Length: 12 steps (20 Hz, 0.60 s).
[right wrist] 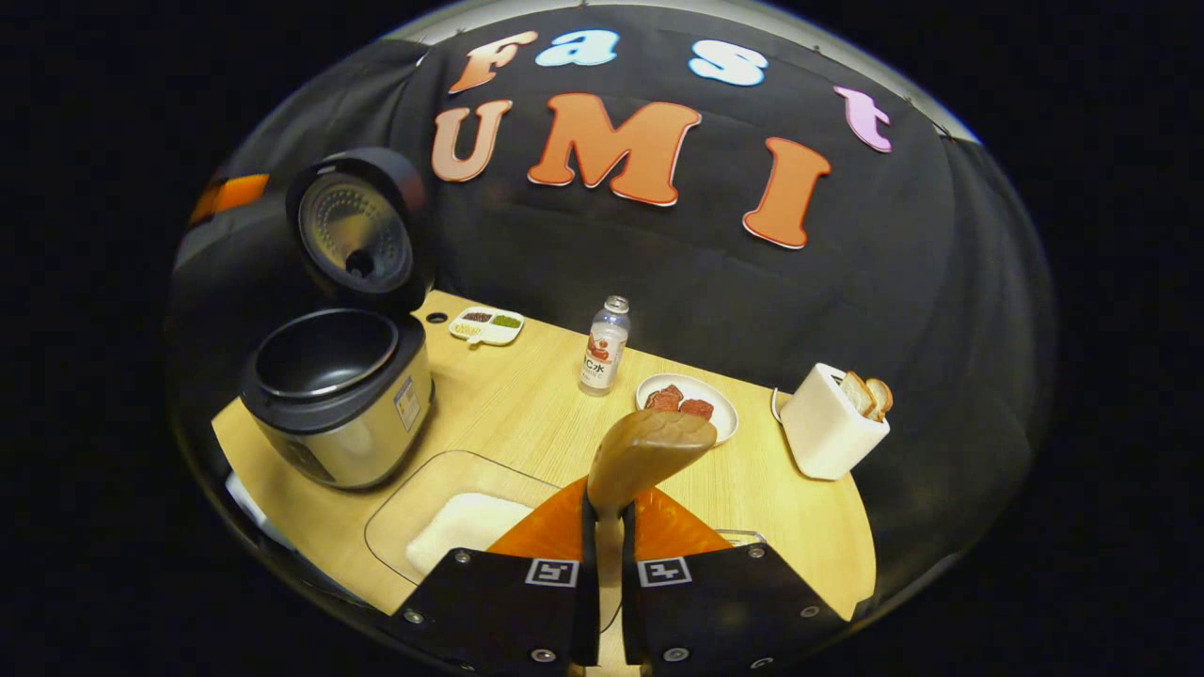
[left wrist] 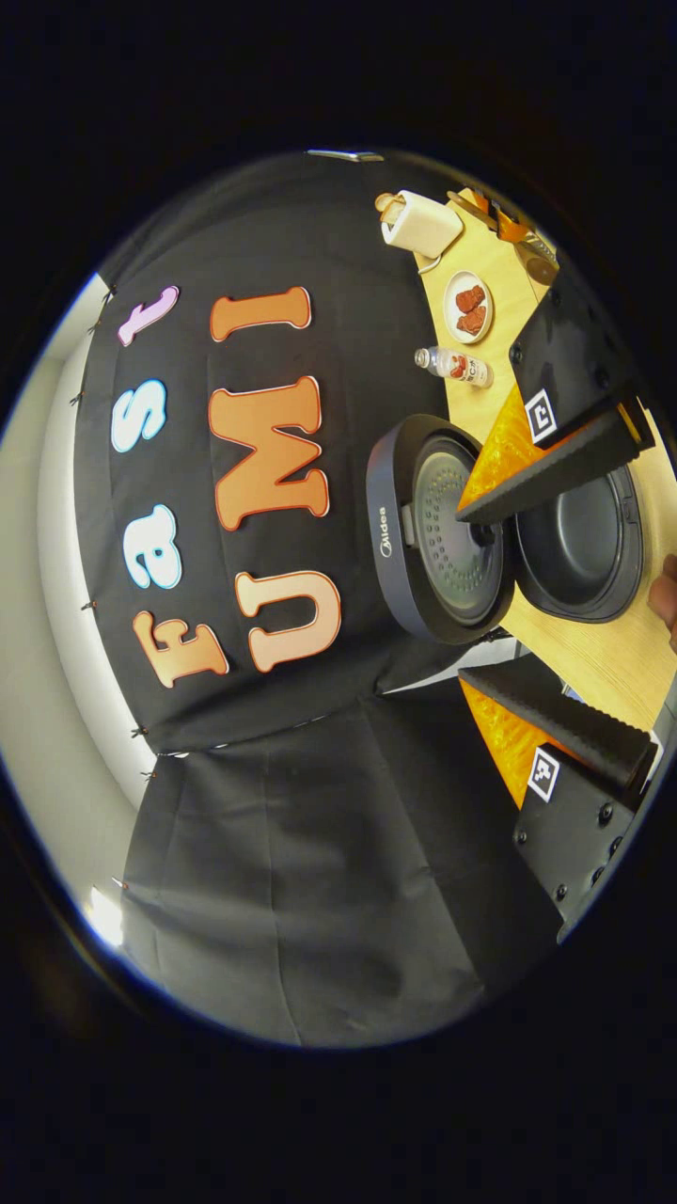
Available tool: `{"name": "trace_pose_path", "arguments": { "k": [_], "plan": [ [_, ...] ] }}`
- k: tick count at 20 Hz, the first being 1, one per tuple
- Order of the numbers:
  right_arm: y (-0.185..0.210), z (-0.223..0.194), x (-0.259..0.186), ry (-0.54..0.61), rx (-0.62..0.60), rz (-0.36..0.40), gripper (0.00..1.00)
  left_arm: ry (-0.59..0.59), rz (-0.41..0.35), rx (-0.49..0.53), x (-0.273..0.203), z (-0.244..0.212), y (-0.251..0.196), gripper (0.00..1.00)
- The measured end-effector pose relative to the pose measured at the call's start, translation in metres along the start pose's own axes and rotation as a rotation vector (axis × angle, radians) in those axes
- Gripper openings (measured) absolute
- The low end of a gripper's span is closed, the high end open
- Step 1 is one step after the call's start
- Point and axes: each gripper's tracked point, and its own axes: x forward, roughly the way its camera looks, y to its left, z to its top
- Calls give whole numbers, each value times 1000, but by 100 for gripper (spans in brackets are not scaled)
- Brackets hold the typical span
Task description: Close the left gripper, press the button to open the rice cooker; take a wooden spoon from the chopstick holder with the right hand, scoop a spoonful of rice and pour it into the rice cooker, then put the wooden spoon back into the chopstick holder.
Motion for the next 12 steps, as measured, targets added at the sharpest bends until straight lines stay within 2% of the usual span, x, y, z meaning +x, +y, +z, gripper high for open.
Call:
{"name": "trace_pose_path", "arguments": {
  "k": [1, 2, 4, 6, 12],
  "plan": [
    [5, -6, 3, -8, -50, -1, 9, 0, 11, 6, -1, -1, 3, 100],
    [10, -15, 6, -1, -72, -2, 8, 2, 22, 14, 0, -3, 6, 97],
    [14, -33, 9, 21, -57, -3, 6, 7, 39, 22, -1, -7, 11, 100],
    [19, -34, 12, -1, -48, -7, 7, 20, 42, 23, 0, -12, 11, 97],
    [56, -39, 22, -38, -71, 14, 6, 55, 46, 18, 2, -22, 8, 100]
  ]
}}
